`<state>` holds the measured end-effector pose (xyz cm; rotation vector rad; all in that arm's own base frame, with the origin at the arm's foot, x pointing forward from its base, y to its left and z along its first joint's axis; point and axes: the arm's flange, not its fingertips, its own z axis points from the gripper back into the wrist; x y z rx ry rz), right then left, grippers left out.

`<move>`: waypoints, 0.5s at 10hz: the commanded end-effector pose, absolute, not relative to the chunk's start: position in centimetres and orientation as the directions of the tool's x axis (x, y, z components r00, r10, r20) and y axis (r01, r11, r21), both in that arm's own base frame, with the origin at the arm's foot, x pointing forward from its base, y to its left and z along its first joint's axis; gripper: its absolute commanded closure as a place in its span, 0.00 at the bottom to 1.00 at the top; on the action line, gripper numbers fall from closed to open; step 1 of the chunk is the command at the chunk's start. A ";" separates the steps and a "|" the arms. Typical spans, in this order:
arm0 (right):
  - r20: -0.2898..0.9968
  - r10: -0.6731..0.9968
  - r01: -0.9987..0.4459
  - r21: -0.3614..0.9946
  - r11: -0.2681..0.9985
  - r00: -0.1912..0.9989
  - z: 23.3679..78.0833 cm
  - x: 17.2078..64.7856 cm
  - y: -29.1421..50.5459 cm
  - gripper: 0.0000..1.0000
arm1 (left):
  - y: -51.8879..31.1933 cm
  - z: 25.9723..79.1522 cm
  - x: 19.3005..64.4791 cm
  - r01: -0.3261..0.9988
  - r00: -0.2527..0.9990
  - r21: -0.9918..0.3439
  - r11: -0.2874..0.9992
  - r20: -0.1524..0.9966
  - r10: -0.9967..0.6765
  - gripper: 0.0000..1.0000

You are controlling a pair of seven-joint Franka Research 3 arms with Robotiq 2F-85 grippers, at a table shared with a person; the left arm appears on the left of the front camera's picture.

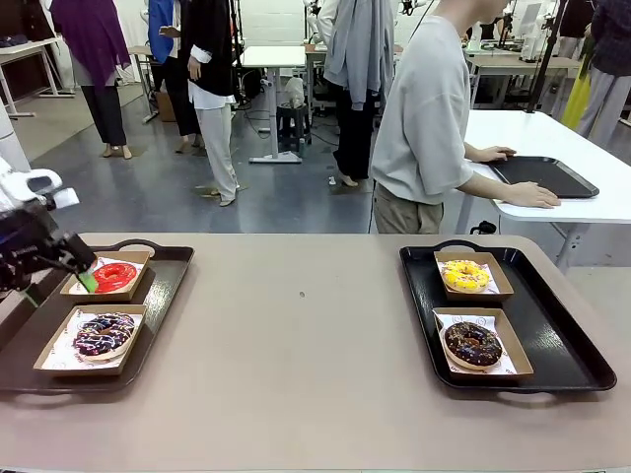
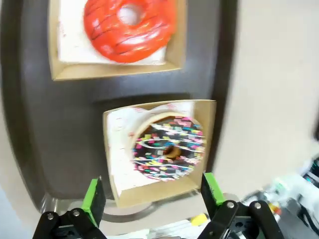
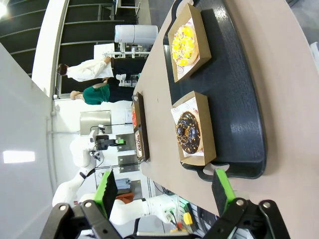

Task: Individually package the donuts and arrange them on the tray.
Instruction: Place the picked Paper togo box on the Handle tray.

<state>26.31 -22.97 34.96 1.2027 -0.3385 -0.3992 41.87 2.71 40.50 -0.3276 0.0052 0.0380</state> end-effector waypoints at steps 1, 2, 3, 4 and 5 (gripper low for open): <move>0.041 -0.475 0.113 0.950 0.292 0.879 35.1 26.3 -23.0 0.00 | 6.6 42.7 42.2 -0.007 0.999 -0.563 0.827 0.028 0.028 0.00; 0.041 -0.475 0.113 0.950 0.292 0.879 35.1 26.3 -23.0 0.00 | 9.2 43.7 42.2 0.017 0.996 -0.668 0.744 0.073 0.044 0.00; 0.041 -0.475 0.113 0.950 0.292 0.879 35.1 26.3 -23.0 0.00 | 12.3 44.3 42.0 0.029 0.991 -0.776 0.630 0.104 0.083 0.00; 0.041 -0.475 0.113 0.950 0.292 0.879 35.1 26.3 -23.0 0.00 | 15.8 44.6 41.5 0.041 0.986 -0.850 0.525 0.119 0.115 0.00; 0.041 -0.475 0.113 0.950 0.292 0.879 35.1 26.3 -23.0 0.00 | 18.6 44.3 40.7 0.074 0.981 -0.893 0.443 0.146 0.129 0.00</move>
